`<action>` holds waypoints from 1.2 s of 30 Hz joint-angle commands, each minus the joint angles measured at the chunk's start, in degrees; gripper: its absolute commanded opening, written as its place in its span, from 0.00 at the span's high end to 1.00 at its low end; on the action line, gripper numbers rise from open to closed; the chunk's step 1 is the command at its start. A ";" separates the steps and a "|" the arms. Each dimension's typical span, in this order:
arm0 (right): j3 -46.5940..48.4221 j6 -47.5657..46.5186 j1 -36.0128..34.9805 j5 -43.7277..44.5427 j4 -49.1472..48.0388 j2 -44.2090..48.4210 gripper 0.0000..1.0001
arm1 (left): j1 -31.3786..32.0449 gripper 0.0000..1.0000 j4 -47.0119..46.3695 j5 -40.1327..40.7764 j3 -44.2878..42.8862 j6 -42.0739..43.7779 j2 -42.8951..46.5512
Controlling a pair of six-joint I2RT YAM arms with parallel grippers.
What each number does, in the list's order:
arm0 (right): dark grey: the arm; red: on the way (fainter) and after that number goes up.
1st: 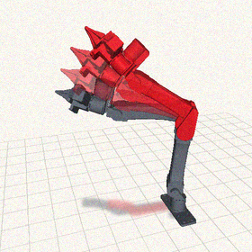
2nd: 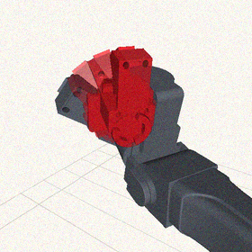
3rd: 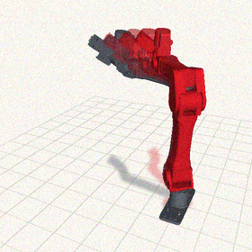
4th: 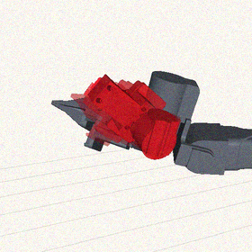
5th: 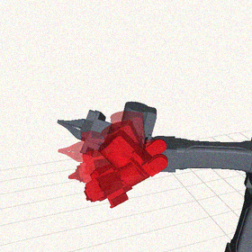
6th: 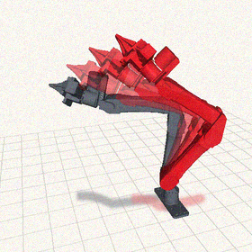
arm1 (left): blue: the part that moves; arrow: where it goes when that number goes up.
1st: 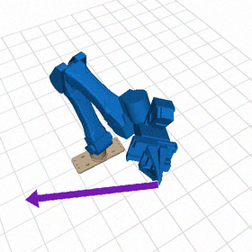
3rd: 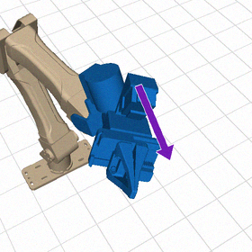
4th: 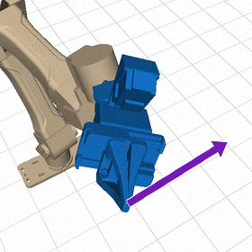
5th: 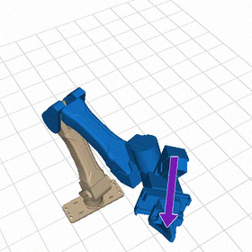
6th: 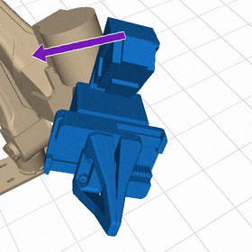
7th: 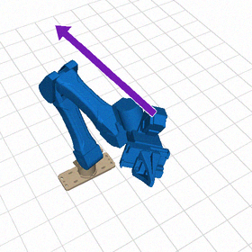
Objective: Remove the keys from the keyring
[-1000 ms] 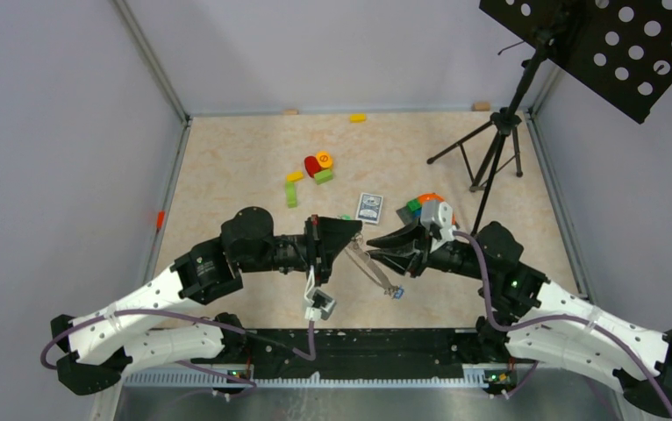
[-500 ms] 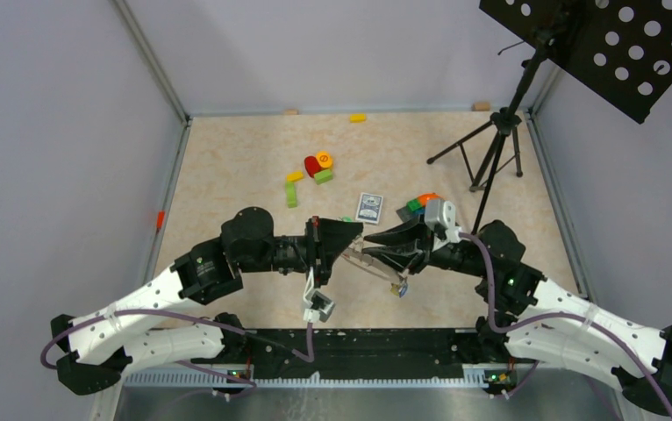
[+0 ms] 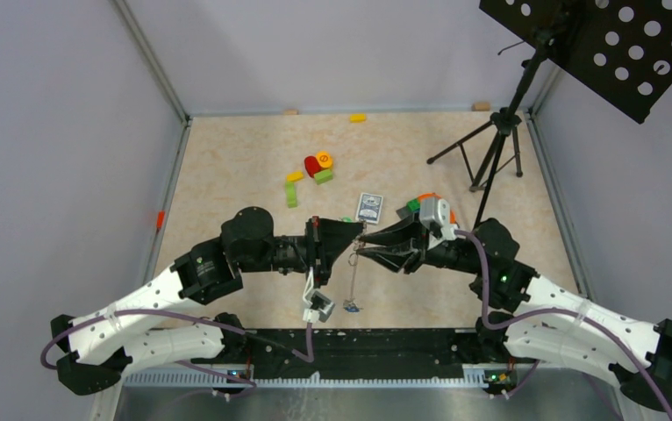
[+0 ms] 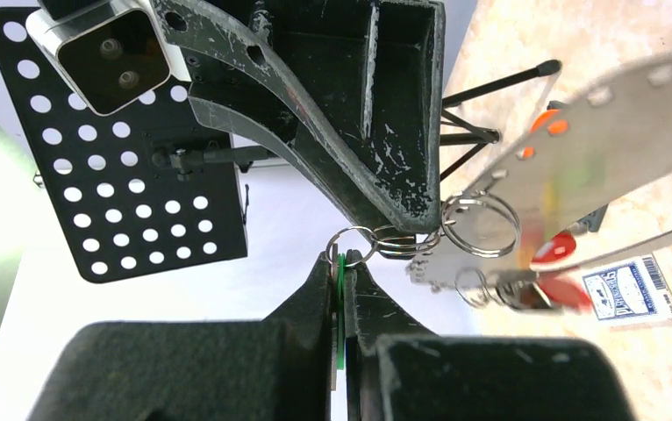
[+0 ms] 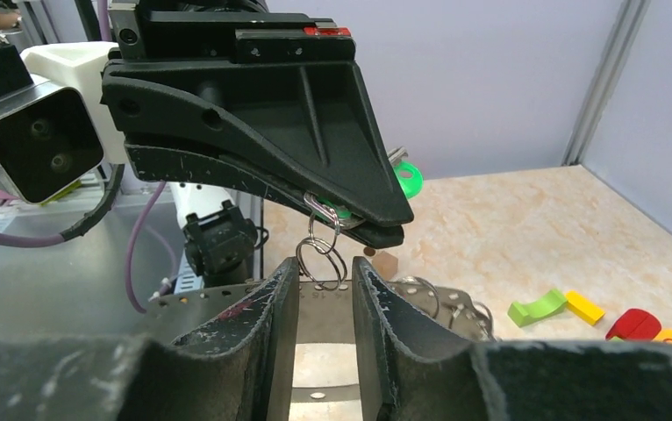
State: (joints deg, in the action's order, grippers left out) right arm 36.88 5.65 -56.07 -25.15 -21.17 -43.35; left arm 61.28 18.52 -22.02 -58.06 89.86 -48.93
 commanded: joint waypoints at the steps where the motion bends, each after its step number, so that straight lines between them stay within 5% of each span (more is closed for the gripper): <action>1: 3.19 0.58 -0.09 -1.38 -3.59 -0.67 0.73 | -0.06 1.00 -2.44 -1.43 -1.44 -0.66 0.33; 4: 3.21 0.75 -0.13 -1.48 -3.97 -0.94 0.75 | -0.10 1.00 -2.44 -1.44 -1.35 -0.63 0.37; 12: 2.64 1.12 -0.13 -1.10 -3.67 -0.41 1.00 | -0.10 1.00 -2.44 -0.82 -1.10 -0.66 0.80; 36: -2.22 9.46 -0.15 6.84 -14.62 2.69 1.00 | -0.08 1.00 -3.06 1.63 0.99 -2.12 3.47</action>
State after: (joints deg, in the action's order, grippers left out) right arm 35.14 11.77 -56.07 -21.12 -27.22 -41.04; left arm 61.28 18.90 -20.05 -57.47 88.97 -46.50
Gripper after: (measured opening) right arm 0.006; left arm 0.022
